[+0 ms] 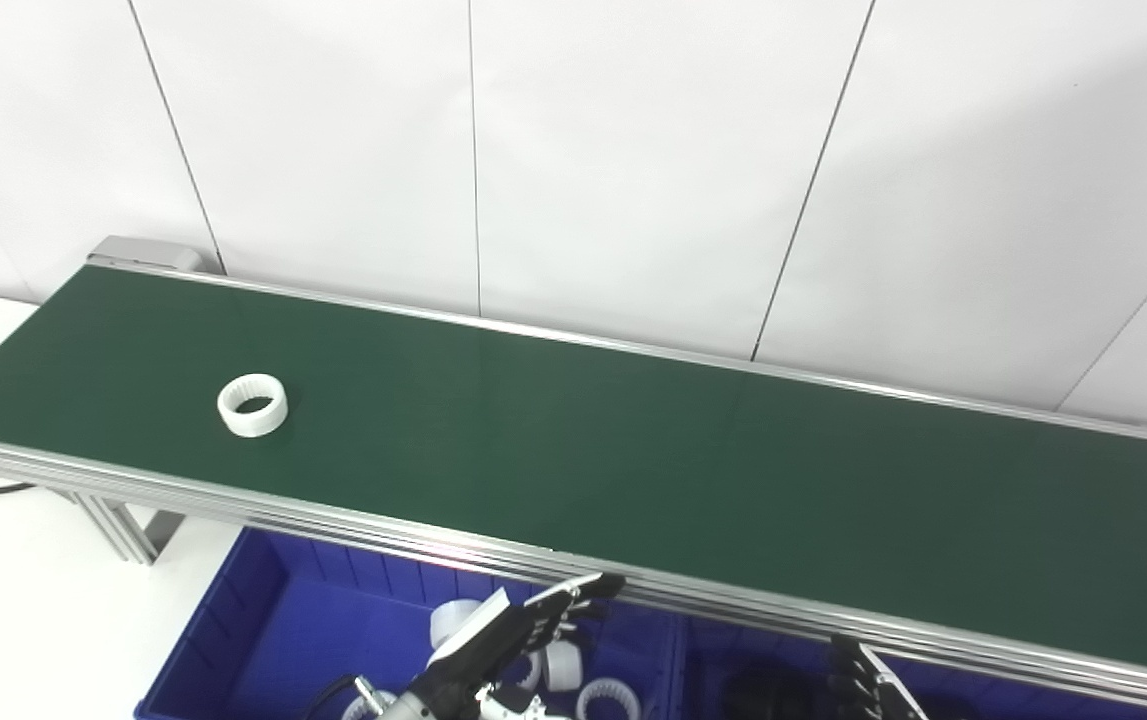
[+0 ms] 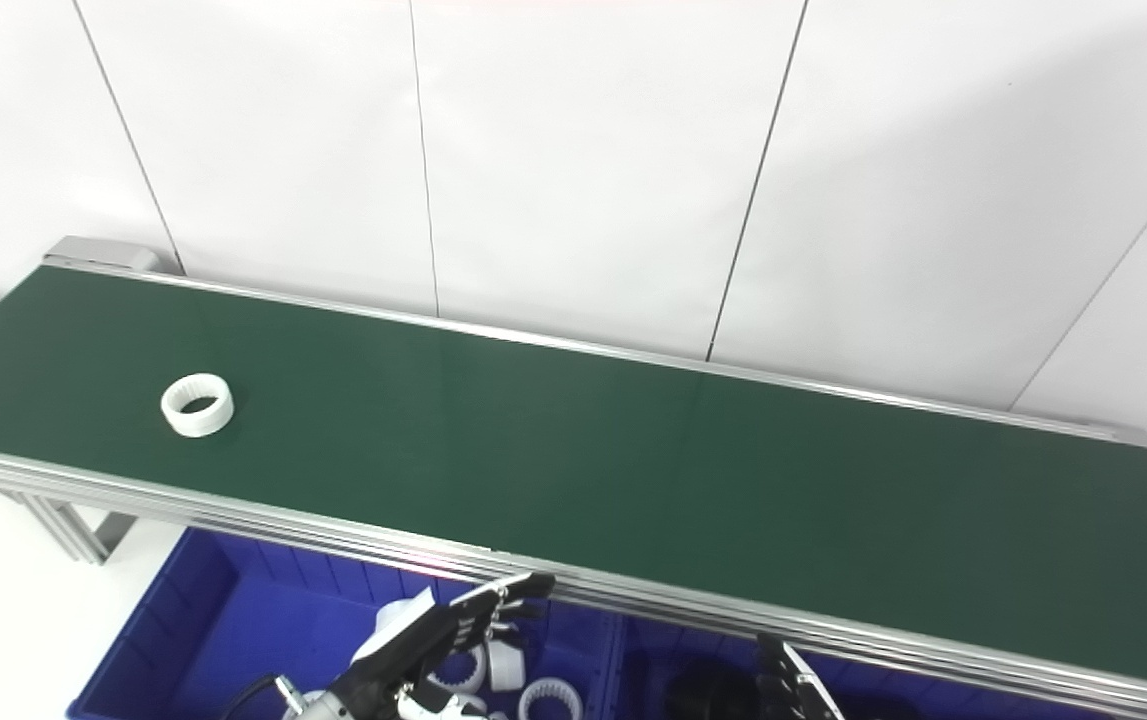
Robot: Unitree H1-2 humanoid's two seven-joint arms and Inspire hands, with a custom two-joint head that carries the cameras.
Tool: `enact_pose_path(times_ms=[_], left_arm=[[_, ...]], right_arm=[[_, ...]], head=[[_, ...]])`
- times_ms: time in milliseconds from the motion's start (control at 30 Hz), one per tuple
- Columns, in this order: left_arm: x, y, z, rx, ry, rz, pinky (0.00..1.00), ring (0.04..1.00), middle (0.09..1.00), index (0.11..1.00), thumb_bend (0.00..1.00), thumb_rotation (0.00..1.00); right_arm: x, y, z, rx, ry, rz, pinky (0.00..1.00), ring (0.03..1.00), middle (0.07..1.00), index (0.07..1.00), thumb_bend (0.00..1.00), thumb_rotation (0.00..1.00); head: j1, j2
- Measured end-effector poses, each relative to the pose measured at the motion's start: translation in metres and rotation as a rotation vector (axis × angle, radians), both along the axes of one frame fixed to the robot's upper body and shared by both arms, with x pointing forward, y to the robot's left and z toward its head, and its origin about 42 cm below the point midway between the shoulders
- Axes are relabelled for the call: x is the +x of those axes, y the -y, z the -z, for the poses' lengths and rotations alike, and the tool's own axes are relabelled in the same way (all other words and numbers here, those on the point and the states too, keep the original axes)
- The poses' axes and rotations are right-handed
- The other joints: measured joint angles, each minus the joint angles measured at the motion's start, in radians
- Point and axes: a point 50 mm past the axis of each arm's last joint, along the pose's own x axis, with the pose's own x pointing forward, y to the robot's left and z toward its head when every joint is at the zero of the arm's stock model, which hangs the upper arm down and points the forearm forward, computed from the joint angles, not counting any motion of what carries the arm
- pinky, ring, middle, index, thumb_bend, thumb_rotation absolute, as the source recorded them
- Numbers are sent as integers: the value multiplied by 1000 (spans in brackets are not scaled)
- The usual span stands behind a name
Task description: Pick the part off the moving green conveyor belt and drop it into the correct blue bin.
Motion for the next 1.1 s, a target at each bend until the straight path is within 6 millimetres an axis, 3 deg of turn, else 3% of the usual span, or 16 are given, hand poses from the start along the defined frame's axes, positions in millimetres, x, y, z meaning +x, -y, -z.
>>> enact_pose_path(times_ms=[367, 500, 767, 900, 1100], left_arm=[[24, -1, -71, -57, 233, -57, 729, 851, 910, 897, 904, 443], [41, -4, -88, -23, 293, -86, 806, 879, 919, 902, 881, 452], [52, -8, -98, 141, 354, -166, 915, 943, 937, 916, 835, 506], [68, -12, -107, 212, 397, -238, 887, 929, 940, 919, 814, 518], [91, -23, -96, 364, 383, -348, 857, 924, 962, 938, 829, 593]], right_arm=[[3, -3, 1, 10, 4, 5, 795, 860, 890, 916, 677, 169], [6, -5, 0, 12, 11, 4, 786, 851, 885, 909, 686, 154], [11, -7, 2, 19, 8, 7, 778, 847, 890, 905, 684, 114], [12, -8, 4, 21, 4, 9, 776, 847, 890, 905, 687, 115], [12, -8, 4, 21, 6, 20, 764, 837, 883, 902, 698, 134]], head=[[-3, -12], [-6, -14], [-9, -25], [-12, -26], [-9, -29]])
